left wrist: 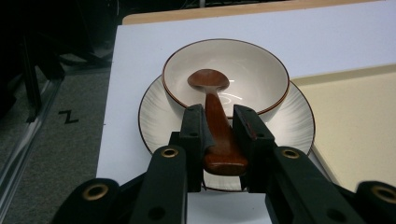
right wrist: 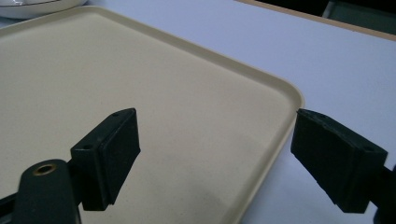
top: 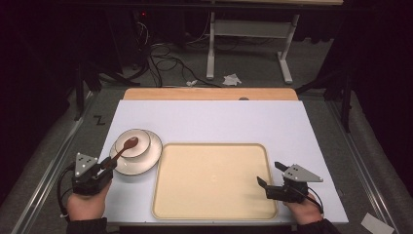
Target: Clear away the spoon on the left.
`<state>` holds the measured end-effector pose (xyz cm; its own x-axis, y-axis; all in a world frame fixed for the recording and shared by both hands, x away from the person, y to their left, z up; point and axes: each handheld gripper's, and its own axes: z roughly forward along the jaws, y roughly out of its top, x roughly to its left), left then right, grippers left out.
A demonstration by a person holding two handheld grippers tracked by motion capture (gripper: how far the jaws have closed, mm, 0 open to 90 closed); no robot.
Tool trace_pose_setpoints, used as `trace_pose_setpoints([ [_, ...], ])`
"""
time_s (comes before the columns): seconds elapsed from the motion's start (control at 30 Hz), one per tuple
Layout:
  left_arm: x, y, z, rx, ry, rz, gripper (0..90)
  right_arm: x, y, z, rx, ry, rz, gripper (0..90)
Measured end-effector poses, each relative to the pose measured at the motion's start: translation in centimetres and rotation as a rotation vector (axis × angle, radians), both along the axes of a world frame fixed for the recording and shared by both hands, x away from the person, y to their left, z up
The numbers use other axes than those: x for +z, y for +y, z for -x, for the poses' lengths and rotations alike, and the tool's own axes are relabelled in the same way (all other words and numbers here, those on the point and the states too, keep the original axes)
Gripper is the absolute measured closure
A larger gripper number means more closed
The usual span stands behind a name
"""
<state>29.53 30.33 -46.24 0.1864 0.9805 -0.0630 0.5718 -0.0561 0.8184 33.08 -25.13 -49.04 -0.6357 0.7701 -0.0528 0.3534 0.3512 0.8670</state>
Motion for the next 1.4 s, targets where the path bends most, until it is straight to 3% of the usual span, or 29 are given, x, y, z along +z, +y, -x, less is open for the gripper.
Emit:
trace_pose_setpoints([
  [0.2,0.2,0.1,0.1,0.008,-0.015,-0.002,75.1,0.0,0.0,0.0,0.001,0.0,0.001,16.7],
  [0.43,0.8,0.0,0.6,0.027,-0.07,-0.019,75.1,0.0,0.0,0.0,0.002,-0.001,0.0,16.6],
  [0.6,1.1,-0.1,0.8,0.024,-0.087,-0.02,75.1,0.0,0.0,0.0,0.002,-0.003,0.002,16.7],
  [0.87,2.1,-0.6,1.4,0.01,-0.147,-0.022,75.2,0.0,0.0,0.0,0.002,-0.003,0.002,16.7],
  [1.07,2.9,-1.8,1.9,-0.038,-0.195,-0.008,75.1,0.0,0.0,0.0,0.002,-0.003,0.001,16.7],
  [1.4,3.6,-4.6,2.5,-0.127,-0.227,0.007,75.1,0.0,0.0,0.0,0.002,-0.003,0.001,16.6],
])
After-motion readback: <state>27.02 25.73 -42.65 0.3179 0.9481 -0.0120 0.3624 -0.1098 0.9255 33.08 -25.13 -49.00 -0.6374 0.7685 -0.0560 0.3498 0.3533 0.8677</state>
